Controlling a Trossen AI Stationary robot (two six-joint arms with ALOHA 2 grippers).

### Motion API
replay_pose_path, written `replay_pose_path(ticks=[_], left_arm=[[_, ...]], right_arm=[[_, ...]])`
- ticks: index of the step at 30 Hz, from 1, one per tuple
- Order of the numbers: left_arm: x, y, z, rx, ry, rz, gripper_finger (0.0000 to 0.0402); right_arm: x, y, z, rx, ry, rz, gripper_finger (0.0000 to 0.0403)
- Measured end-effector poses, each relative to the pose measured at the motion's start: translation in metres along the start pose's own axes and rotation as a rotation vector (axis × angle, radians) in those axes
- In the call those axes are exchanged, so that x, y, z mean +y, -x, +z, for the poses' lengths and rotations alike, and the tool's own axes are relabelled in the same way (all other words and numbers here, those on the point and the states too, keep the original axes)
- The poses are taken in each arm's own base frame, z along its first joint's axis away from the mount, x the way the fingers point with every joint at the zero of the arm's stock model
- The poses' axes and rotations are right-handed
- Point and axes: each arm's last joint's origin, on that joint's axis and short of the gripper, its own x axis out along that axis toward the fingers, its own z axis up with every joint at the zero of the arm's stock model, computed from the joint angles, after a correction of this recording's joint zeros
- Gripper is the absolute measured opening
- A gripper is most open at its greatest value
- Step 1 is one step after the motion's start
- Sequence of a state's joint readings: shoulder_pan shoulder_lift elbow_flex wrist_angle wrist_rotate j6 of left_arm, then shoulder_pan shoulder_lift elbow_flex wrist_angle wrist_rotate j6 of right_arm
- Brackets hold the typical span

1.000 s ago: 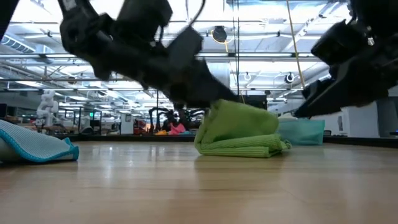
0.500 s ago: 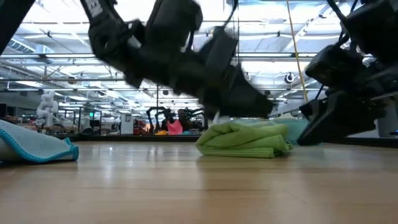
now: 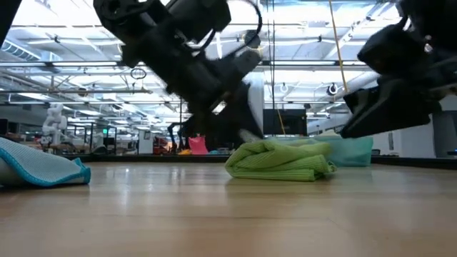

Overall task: Fold microfiber towels
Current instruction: Put the folded green microfiber cloth into the bin

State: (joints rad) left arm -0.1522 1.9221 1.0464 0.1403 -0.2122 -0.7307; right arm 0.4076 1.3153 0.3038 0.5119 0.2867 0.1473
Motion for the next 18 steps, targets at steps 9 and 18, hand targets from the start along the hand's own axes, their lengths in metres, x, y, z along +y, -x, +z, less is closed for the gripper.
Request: replay_pose_path(ticks=[9,18], left_arm=[[0.002,-0.011,-0.013,0.063,0.288,0.008,0.0293],[0.004,-0.034,-0.023,0.072,0.223,-0.059,0.0261]], right_arm=[[-0.004,0.013,0.001,-0.001,0.185,0.001,0.0064],[-0.004,0.014,0.008,-0.069,0.215,-0.004,0.0064]])
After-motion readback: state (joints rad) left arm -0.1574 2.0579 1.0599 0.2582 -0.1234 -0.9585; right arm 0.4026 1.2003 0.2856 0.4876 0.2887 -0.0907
